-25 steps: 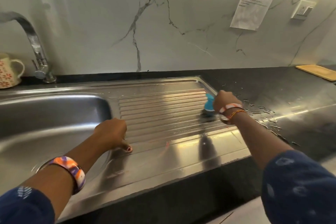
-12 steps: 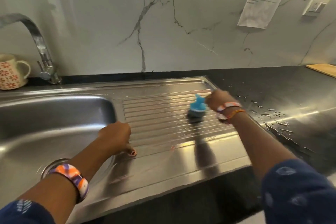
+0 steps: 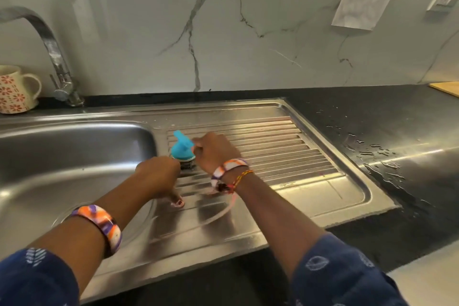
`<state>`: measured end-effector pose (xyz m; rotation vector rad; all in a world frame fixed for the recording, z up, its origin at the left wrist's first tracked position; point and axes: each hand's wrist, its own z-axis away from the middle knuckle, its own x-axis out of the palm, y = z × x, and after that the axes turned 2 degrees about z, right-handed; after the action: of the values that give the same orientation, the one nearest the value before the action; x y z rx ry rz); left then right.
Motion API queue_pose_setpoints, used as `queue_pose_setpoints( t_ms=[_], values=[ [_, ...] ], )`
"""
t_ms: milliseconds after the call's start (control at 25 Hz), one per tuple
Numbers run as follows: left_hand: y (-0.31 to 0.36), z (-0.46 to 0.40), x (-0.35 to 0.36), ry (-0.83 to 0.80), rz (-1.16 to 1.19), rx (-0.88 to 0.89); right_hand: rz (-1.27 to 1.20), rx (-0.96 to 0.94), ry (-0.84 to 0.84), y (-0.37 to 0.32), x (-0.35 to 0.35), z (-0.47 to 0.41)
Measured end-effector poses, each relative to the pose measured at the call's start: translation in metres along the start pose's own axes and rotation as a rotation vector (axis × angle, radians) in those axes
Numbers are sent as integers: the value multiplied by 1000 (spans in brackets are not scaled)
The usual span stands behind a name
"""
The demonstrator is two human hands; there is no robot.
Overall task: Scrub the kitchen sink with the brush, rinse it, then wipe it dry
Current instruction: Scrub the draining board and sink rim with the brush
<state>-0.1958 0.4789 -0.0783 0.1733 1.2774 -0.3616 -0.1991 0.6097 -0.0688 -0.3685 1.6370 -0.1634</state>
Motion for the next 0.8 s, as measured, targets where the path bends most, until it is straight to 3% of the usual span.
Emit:
queue_pose_setpoints(
  t_ms=[120, 360, 440, 520, 600, 720, 800],
  values=[
    [-3, 2, 3, 19, 23, 0, -75, 89, -29, 32, -14, -16],
    [-9, 7, 10, 52, 82, 9, 60, 677, 103, 169, -105, 12],
    [-8, 8, 9, 41, 92, 15, 35, 731, 120, 172, -111, 12],
    [-6, 7, 6, 19, 61, 22, 36, 621, 111, 145, -95, 6],
    [-3, 5, 2, -7, 31, 24, 35, 369, 69, 94, -66, 1],
    [-2, 5, -1, -48, 20, 26, -56, 59, -113, 5, -28, -1],
    [-1, 6, 0, -35, 46, 14, -81, -30, -183, -25, -14, -5]
  ],
)
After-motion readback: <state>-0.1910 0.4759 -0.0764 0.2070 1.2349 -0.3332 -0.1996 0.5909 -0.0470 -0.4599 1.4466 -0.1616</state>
